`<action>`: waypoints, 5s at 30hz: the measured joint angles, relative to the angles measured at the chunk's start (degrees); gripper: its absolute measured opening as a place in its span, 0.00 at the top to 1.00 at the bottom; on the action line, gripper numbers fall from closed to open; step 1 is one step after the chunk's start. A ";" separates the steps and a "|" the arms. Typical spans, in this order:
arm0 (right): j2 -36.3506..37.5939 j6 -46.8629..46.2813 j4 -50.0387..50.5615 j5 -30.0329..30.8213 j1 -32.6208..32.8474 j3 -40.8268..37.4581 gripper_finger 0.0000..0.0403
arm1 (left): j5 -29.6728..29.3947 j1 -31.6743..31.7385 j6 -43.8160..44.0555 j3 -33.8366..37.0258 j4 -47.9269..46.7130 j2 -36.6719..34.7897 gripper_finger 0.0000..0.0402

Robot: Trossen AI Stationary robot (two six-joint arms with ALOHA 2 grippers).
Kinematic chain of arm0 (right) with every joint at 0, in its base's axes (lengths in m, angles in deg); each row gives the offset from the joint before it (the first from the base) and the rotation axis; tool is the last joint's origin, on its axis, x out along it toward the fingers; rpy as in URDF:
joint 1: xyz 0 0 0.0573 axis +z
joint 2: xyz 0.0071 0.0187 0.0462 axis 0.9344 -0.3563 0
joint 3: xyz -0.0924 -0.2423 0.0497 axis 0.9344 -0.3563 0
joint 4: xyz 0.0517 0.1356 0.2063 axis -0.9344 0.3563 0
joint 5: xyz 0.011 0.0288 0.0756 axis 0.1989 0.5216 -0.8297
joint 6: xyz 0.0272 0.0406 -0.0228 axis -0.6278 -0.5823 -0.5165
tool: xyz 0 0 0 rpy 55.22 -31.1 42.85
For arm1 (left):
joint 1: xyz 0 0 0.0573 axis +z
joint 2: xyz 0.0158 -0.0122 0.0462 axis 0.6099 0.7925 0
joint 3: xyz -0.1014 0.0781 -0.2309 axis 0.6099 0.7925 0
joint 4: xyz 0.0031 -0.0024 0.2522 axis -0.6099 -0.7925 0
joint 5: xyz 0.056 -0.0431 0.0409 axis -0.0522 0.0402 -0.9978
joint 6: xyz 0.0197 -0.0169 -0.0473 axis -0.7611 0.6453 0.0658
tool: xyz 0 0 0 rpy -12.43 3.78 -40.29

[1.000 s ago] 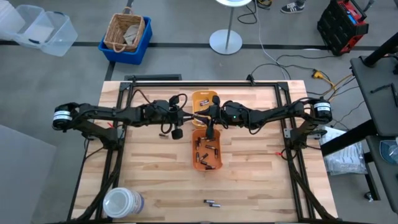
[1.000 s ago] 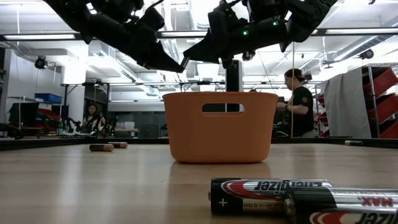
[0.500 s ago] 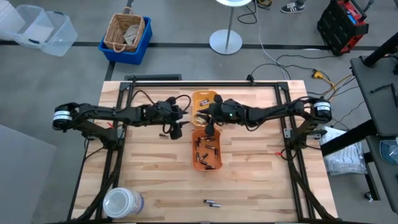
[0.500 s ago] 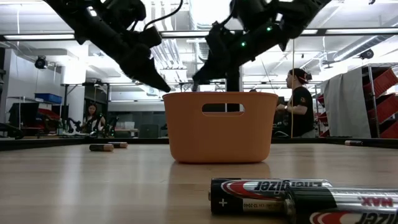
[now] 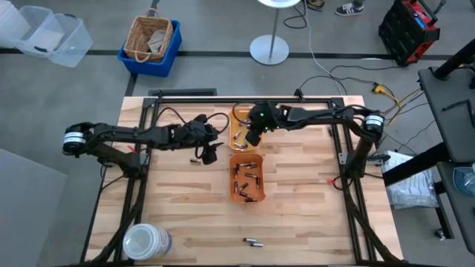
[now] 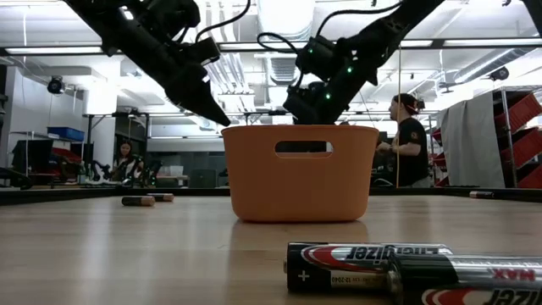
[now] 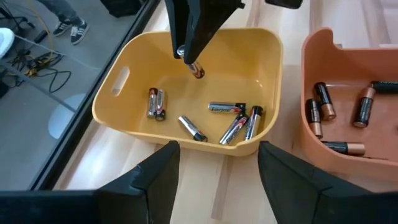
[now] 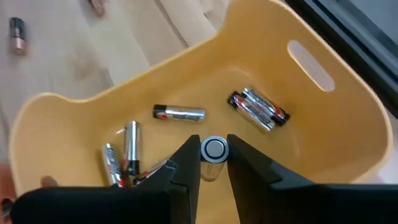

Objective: Sort batteries
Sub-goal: Put the silver battery into the yellow bin, then put the black battery into the orange bin

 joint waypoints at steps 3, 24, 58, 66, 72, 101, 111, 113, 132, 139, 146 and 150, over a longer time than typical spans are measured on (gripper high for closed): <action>-0.22 -0.04 -0.45 -0.10 0.02 0.02 0.82 | 0.00 0.00 0.00 -0.01 -0.43 0.00 0.51; 5.80 -5.59 23.15 2.47 0.48 5.31 0.79 | -0.02 -0.02 0.00 0.08 -3.42 0.00 0.51; 19.46 -28.70 49.71 22.32 -21.90 -21.41 0.98 | -0.21 -0.02 -8.53 -4.66 -3.57 0.00 0.51; 18.09 -27.18 44.27 25.90 -23.99 -22.33 0.98 | -0.20 -0.02 -10.32 -4.86 -2.85 0.00 0.51; 15.41 -26.99 42.31 27.41 -24.81 -23.31 0.98 | -0.20 -0.02 -10.24 -4.86 -2.82 0.00 0.51; 17.85 -26.98 37.48 29.50 -24.92 -26.18 0.98 | -0.15 -0.02 -5.30 -4.75 -6.30 1.70 0.51; 19.92 -25.73 30.05 17.90 -25.61 -26.18 0.91 | -0.15 -0.01 -5.55 -4.75 -5.69 2.96 0.51; 19.13 -25.44 28.51 17.50 -25.59 -26.12 0.86 | -0.15 -0.02 -5.57 -4.75 -5.69 2.97 0.51; 14.38 -25.77 23.95 19.58 -25.50 -27.75 0.48 | -0.15 0.00 -5.20 -4.77 -5.69 2.96 0.51; 12.67 -25.18 23.06 20.63 -23.92 -28.00 0.61 | -0.08 -0.02 -4.21 -4.77 -5.67 2.97 0.51; 12.59 -21.65 22.26 17.93 -23.89 -27.82 0.87 | 0.00 -0.02 -2.32 -4.77 -4.43 2.99 0.51; 12.56 -19.81 22.46 15.79 -23.99 -27.65 0.92 | 0.02 -0.02 -1.23 -4.77 -4.29 3.02 0.51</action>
